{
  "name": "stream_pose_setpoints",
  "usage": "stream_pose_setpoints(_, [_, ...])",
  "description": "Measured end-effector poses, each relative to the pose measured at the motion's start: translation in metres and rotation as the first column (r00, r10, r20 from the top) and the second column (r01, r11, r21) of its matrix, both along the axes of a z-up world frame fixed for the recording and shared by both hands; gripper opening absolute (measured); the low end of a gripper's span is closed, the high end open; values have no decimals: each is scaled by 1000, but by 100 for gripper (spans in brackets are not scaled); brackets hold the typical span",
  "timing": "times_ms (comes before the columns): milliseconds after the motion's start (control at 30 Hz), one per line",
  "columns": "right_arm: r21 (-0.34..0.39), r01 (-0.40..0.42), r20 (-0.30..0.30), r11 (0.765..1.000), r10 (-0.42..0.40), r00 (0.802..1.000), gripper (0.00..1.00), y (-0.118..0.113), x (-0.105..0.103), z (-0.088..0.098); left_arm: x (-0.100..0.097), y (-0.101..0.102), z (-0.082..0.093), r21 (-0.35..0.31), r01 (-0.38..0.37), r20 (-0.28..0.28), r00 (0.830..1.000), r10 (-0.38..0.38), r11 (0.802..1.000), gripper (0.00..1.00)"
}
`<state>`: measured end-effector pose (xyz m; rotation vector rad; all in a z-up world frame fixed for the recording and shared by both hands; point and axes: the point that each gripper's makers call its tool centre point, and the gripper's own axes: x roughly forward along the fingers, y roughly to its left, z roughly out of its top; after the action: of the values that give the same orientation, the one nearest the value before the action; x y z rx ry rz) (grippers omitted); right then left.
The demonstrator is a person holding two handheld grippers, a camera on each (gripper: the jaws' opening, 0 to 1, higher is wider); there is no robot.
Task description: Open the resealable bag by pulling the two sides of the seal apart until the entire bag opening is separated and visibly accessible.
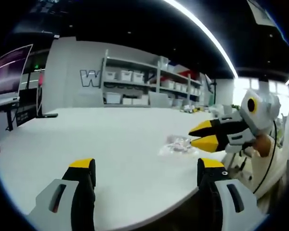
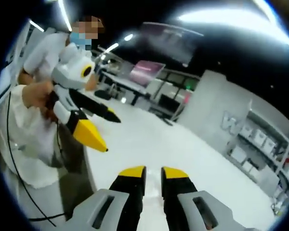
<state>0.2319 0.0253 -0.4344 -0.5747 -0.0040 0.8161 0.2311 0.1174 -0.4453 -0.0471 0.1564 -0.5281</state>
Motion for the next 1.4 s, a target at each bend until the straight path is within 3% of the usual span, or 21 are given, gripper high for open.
stream_pose_setpoints(67, [0, -2, -41, 1000, 2, 999, 9, 2, 1, -6, 0, 1, -1, -4, -3, -2, 1000, 3, 1000, 86])
stream_pose_setpoints(433, [-83, 29, -71, 996, -35, 997, 9, 14, 2, -16, -5, -4, -3, -16, 6, -5, 1000, -6, 1000, 86])
stream_pose_setpoints(967, [-195, 77, -89, 978, -96, 991, 7, 9, 9, -32, -5, 1, 0, -34, 12, 0, 1000, -12, 999, 86])
stream_pose_setpoints(1400, [-222, 78, -105, 972, -104, 989, 4, 4, 7, -41, -5, 1, -1, -38, 10, 1, 1000, -10, 999, 86])
